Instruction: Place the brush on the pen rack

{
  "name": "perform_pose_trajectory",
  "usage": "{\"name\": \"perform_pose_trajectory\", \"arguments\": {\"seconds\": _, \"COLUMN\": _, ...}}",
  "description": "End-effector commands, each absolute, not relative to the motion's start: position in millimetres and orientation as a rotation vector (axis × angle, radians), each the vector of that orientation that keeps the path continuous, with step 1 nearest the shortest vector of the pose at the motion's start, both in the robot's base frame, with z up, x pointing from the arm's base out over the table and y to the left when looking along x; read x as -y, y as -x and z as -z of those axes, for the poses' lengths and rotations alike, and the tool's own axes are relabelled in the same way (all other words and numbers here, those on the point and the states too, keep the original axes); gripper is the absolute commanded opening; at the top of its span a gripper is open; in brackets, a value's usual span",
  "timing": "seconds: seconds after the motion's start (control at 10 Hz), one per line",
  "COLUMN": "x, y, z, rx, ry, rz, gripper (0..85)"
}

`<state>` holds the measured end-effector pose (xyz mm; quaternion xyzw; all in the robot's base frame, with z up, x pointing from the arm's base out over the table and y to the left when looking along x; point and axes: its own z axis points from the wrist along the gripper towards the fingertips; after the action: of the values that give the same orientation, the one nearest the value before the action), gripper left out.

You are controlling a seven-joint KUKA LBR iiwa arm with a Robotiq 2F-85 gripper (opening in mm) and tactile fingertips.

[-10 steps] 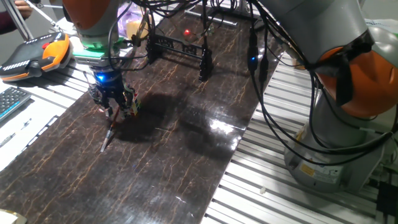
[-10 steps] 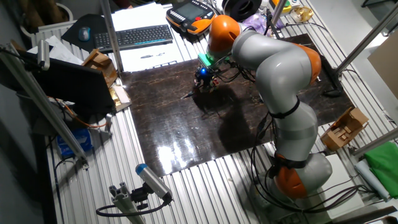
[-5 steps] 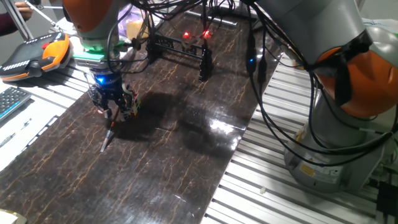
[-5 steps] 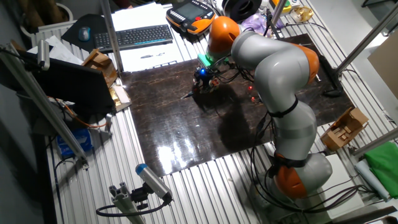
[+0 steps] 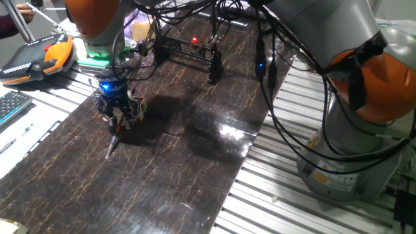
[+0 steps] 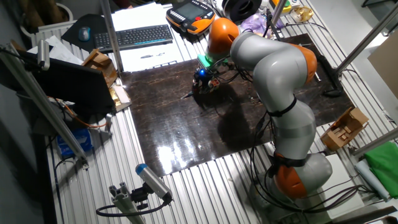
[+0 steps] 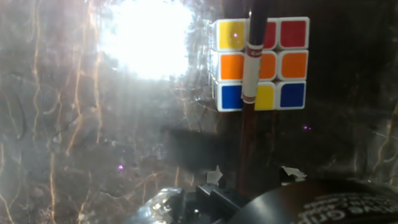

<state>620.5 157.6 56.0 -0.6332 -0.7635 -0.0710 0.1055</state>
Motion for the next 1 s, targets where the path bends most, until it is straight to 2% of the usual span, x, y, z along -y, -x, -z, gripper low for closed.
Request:
{"name": "perform_pose_trajectory", "arguments": {"seconds": 0.0, "x": -157.8, "y": -620.6, "z": -55.7, "rx": 2.248, "ry": 1.867, "rz": 0.211, "gripper": 48.0}}
{"name": "perform_pose_trajectory", "arguments": {"seconds": 0.8, "x": -158.3, "y": -620.4, "z": -54.4, "rx": 2.217, "ry": 1.842, "rz": 0.225, "gripper": 41.0}}
{"name": "perform_pose_trajectory", "arguments": {"seconds": 0.9, "x": -158.2, "y": -620.4, "z": -54.3, "rx": 2.219, "ry": 1.837, "rz": 0.226, "gripper": 37.3}}
